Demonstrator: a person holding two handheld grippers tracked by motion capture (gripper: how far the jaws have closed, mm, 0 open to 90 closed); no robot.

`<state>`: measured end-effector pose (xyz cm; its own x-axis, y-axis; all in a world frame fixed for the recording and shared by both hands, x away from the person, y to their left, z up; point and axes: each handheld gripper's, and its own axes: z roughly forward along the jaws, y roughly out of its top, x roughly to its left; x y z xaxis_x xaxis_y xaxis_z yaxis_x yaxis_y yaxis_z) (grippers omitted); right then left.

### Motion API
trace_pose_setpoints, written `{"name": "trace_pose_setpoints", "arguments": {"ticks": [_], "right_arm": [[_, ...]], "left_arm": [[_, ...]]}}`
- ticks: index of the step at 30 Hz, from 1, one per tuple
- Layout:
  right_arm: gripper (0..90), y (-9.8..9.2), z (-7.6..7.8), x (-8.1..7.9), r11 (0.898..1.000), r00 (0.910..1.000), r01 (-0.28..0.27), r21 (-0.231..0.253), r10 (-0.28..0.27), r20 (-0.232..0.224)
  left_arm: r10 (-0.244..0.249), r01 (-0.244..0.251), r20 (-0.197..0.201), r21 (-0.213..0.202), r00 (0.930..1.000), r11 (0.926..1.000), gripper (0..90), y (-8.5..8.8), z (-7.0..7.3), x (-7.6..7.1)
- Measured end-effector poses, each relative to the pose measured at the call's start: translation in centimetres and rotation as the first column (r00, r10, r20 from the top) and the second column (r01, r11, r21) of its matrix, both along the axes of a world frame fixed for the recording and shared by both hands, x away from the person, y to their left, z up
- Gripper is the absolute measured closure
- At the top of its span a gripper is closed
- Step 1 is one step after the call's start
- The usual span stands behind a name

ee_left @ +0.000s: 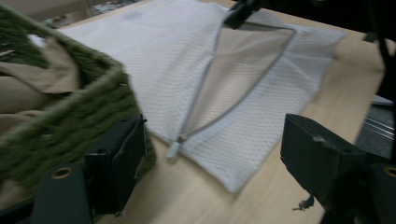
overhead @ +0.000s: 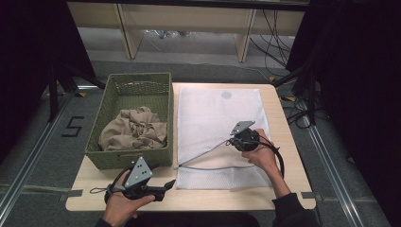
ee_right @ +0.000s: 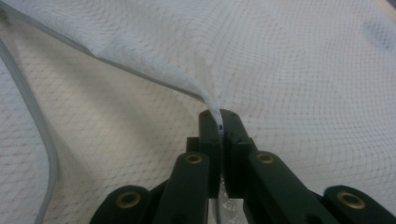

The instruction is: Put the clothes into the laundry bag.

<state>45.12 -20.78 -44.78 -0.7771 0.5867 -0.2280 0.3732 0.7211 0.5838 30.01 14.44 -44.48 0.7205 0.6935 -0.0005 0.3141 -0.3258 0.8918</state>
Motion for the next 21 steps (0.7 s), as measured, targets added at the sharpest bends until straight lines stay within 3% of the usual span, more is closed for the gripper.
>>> {"name": "trace_pose_setpoints", "arguments": {"ticks": [1, 2, 4, 5, 6, 8, 10, 11, 12, 14, 15, 17, 18, 19, 20, 21], "right_arm": [[89.4, 0.1, 0.5, -0.1, 1.000, 1.0000, -0.002, 0.006, 0.002, 0.007], [89.4, 0.1, 0.5, -0.1, 1.000, 1.0000, -0.002, 0.006, 0.002, 0.007], [89.4, 0.0, 1.2, -0.2, 1.000, 0.9994, -0.015, -0.009, 0.015, 0.030], [89.4, 0.0, 1.2, -0.2, 1.000, 0.9994, -0.015, -0.009, 0.015, 0.030], [89.4, 0.0, 1.4, -0.1, 0.999, 0.9990, -0.034, -0.016, 0.035, 0.028], [89.4, -0.1, 1.7, -0.4, 1.000, 0.9996, -0.016, 0.005, 0.016, 0.023], [89.5, 0.0, 1.7, -0.4, 1.000, 0.9994, -0.011, 0.013, 0.010, 0.034], [89.5, 0.1, 1.8, -0.5, 1.000, 0.9997, -0.018, 0.006, 0.018, 0.020], [89.5, 0.1, 1.8, -0.5, 1.000, 0.9997, -0.018, 0.006, 0.018, 0.020], [89.5, 0.2, 1.7, -0.4, 1.000, 0.9993, -0.022, 0.001, 0.022, 0.031], [89.5, 0.3, 1.6, -0.5, 1.000, 0.9991, -0.026, -0.007, 0.026, 0.034], [89.4, 0.3, 1.5, -0.4, 1.000, 0.9993, -0.024, -0.006, 0.024, 0.028], [89.4, 0.3, 1.5, -0.4, 1.000, 0.9993, -0.024, -0.006, 0.024, 0.028], [89.4, 0.3, 1.4, -0.4, 1.000, 0.9993, -0.029, -0.012, 0.029, 0.023], [89.5, 0.2, 1.3, -0.4, 0.999, 0.9993, -0.032, -0.009, 0.032, 0.017], [89.4, 0.2, 1.3, -0.3, 0.999, 0.9993, -0.033, -0.007, 0.033, 0.018]], "left_arm": [[0.040, -0.040, 0.003, 0.002, 0.9992, 0.9992, 22.2, 0.8, 0.7, 0.5], [0.040, -0.040, 0.003, 0.002, 0.9992, 0.9992, 22.3, 0.8, 0.7, 0.5], [0.119, -0.119, -0.003, 0.028, 0.9929, 0.9925, 22.7, 2.3, 2.2, 1.3], [0.119, -0.119, -0.003, 0.028, 0.9929, 0.9925, 22.7, 2.3, 2.2, 1.3], [0.148, -0.148, 0.003, 0.046, 0.9889, 0.9879, 22.7, 2.9, 2.7, 1.7], [0.193, -0.193, 0.006, 0.085, 0.9811, 0.9775, 22.7, 4.2, 4.0, 2.8], [0.250, -0.249, 0.002, 0.120, 0.9682, 0.9611, 22.8, 5.6, 5.4, 4.3], [0.259, -0.255, -0.016, 0.126, 0.9657, 0.9587, 22.4, 6.1, 5.8, 5.0], [0.264, -0.252, -0.040, 0.190, 0.9636, 0.9488, 22.4, 6.9, 6.5, 6.0], [0.293, -0.265, -0.091, 0.232, 0.9519, 0.9357, 21.4, 8.0, 6.9, 8.4], [0.295, -0.261, -0.116, 0.245, 0.9483, 0.9339, 19.8, 8.1, 6.8, 9.3], [0.321, -0.279, -0.156, 0.240, 0.9340, 0.9296, 20.9, 8.3, 6.3, 11.6], [0.328, -0.285, -0.163, 0.239, 0.9305, 0.9281, 20.9, 8.2, 6.0, 12.3], [0.325, -0.272, -0.211, 0.247, 0.9217, 0.9301, 20.8, 7.9, 5.1, 14.0], [0.325, -0.272, -0.211, 0.247, 0.9217, 0.9301, 20.6, 7.9, 5.1, 14.0], [0.298, -0.229, -0.287, 0.249, 0.9104, 0.9409, 20.2, 7.7, 4.1, 15.4]]}}
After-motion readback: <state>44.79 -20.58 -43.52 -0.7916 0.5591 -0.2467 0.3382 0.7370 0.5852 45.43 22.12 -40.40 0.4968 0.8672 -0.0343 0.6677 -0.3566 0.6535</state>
